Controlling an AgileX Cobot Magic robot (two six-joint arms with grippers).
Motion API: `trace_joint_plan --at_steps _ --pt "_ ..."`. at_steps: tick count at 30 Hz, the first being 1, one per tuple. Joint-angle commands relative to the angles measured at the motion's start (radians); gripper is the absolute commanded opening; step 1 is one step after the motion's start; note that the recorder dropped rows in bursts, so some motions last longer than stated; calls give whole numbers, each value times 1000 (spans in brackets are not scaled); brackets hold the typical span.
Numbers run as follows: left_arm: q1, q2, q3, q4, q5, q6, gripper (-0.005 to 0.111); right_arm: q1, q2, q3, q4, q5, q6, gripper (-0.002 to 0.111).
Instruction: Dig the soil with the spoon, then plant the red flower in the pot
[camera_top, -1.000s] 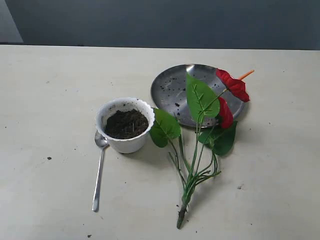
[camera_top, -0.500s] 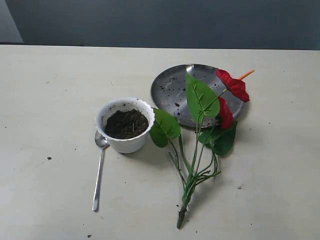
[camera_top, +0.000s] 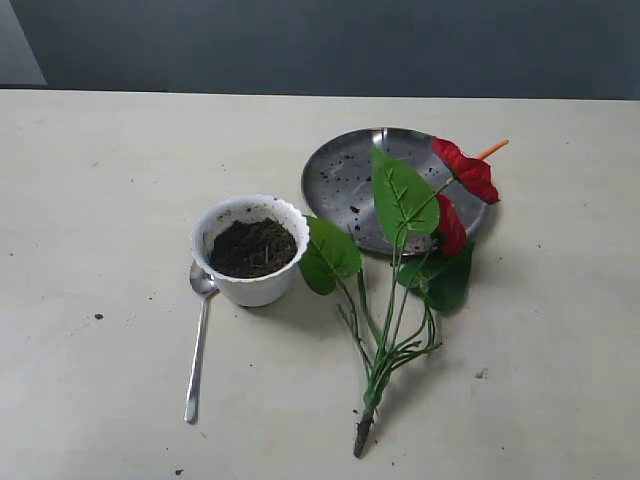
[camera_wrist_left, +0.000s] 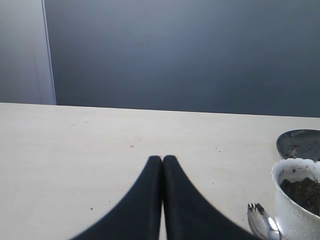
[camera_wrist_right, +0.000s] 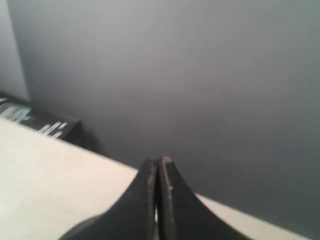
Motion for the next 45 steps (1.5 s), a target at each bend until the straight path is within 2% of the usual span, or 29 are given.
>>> trace_joint_plan --at_steps 1,3,5,7,9,11,14,22,28,30,35,37,45 --pt "0 -5 2 -4 -13 0 1 195 128 -9 -175 112 194 -1" --pt "0 -5 2 -4 -13 0 1 329 193 -47 -319 185 327 -1" --pt "0 -5 2 -4 -13 0 1 457 263 -120 -547 278 525 -1" --pt "0 -5 2 -4 -13 0 1 593 358 -251 -867 494 846 -1" --pt "0 -5 2 -4 -13 0 1 679 426 -349 -1019 639 1056 -1" --pt "0 -5 2 -4 -13 0 1 750 482 -412 -1082 671 1132 -1" --pt "0 -5 2 -4 -13 0 1 819 542 -464 -1084 708 1137 -1" --pt "0 -5 2 -4 -13 0 1 857 599 -475 -928 568 1135 -1" --pt "0 -5 2 -4 -13 0 1 857 599 -475 -930 642 1137 -1" --pt "0 -5 2 -4 -13 0 1 857 599 -475 -930 677 1137 4" --pt "0 -5 2 -4 -13 0 1 857 611 -475 -984 685 1210 32" --pt "0 -5 2 -4 -13 0 1 857 635 -475 -998 683 1273 39" --pt "0 -5 2 -4 -13 0 1 857 755 -475 -912 683 1323 41"
